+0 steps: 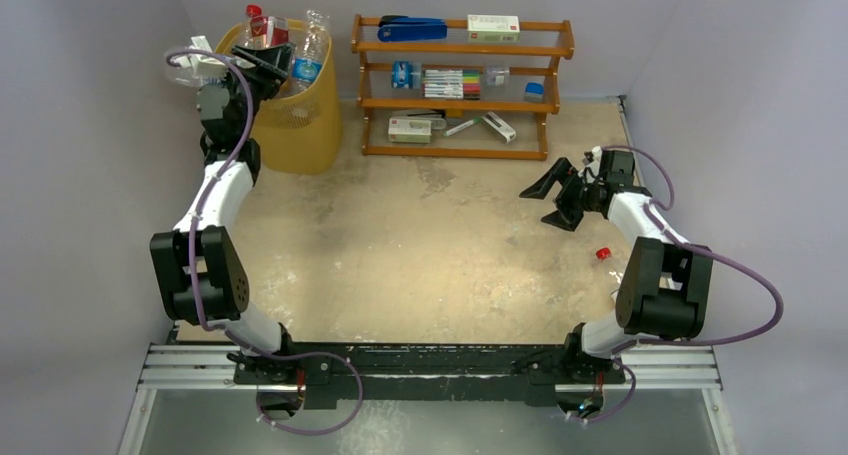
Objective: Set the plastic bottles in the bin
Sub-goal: Adjust the plastic bottle at the trash bin.
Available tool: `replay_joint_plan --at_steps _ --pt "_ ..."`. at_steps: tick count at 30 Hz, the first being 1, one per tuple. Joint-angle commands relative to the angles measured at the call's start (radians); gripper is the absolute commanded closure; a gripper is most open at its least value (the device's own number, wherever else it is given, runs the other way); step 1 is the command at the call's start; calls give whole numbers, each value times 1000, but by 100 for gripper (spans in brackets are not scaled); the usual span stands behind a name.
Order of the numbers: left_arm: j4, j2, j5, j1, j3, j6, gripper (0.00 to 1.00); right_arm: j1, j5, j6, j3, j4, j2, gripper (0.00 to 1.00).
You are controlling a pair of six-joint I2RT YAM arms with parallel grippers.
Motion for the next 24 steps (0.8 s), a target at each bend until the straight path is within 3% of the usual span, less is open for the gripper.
replay_joint_plan --at_steps 1,15,24 --pt "37 18 -20 -12 -1 38 33 5 -32 -9 6 2 -39 3" --pt "-12 -21 36 -12 64 43 32 7 -31 -7 15 -13 -58 4" --pt "-17 -22 164 -12 225 -40 30 8 -31 -4 20 -16 -62 3"
